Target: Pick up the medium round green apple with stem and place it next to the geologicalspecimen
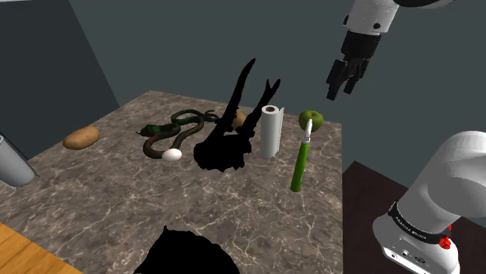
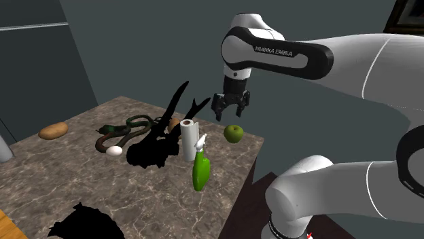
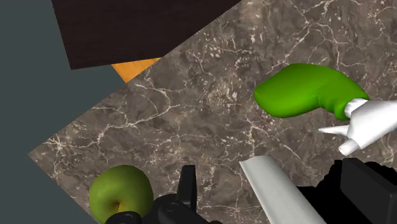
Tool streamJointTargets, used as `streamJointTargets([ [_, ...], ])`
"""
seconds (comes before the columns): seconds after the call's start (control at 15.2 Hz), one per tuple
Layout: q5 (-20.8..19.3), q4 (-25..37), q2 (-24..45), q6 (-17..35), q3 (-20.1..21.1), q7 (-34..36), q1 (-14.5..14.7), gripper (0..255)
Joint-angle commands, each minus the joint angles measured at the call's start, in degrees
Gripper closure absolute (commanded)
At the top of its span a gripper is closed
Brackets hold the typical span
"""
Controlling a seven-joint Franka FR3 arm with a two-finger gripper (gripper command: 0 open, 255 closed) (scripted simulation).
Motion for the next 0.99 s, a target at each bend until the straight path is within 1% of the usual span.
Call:
streamJointTargets([
  [0.0,0.0,0.0,0.0,0.0,0.0,0.0,0.0,0],
  [0.46,-4.5,-0.5,10.1,8.9,-5.3,-8.1,-1.8,0],
  [0.92,-7.4,2.8,23.0,17.3,-10.2,-15.6,-3.1,0],
])
